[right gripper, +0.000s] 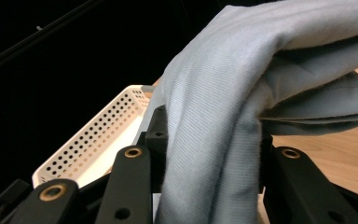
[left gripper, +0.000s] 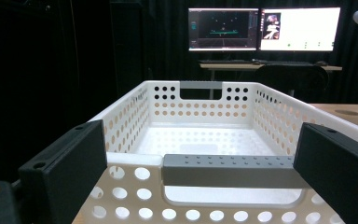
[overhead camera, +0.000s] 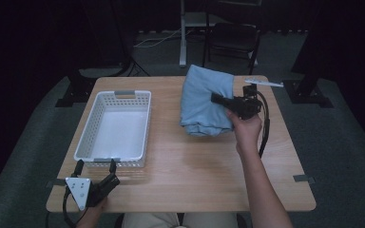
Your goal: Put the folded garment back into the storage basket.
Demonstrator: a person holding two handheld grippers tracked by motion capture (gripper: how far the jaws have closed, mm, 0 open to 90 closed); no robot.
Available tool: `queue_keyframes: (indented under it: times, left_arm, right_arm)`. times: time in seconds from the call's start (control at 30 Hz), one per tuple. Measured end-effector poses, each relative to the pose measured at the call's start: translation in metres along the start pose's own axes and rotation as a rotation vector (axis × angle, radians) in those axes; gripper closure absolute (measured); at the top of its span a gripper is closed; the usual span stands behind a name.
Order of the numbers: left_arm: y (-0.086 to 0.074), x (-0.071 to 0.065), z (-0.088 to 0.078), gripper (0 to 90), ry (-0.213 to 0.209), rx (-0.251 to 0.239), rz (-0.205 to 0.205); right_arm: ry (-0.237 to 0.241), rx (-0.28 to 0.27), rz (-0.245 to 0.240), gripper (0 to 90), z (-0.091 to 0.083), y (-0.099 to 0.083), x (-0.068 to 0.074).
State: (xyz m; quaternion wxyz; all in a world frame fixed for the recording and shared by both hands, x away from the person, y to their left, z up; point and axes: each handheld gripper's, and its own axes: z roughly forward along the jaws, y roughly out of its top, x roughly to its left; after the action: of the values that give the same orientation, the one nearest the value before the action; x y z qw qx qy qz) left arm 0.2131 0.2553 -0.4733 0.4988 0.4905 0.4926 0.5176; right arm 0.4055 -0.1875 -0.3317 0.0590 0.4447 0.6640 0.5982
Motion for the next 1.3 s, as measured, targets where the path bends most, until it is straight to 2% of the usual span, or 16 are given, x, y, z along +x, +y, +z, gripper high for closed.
queue_keyframes:
  times: [0.43, 0.97, 1.1, 1.3]
  left_arm:
    - [0.000, 0.000, 0.000, 3.9, 0.000, -0.001, -0.001]
    - [0.000, 0.000, 0.000, 3.9, -0.004, -0.007, -0.002]
    - [0.000, 0.000, -0.001, 3.9, -0.004, -0.008, -0.002]
    - [0.000, 0.000, -0.001, 3.9, -0.004, -0.008, -0.002]
  right_arm:
    - [0.036, 0.013, -0.006, 64.5, 0.026, 0.004, 0.018]
    - [0.106, 0.020, -0.001, 64.4, 0.063, 0.005, 0.044]
    - [0.147, 0.024, 0.003, 64.4, 0.074, 0.004, 0.050]
    - [0.155, 0.041, 0.008, 64.4, 0.093, -0.001, 0.060]
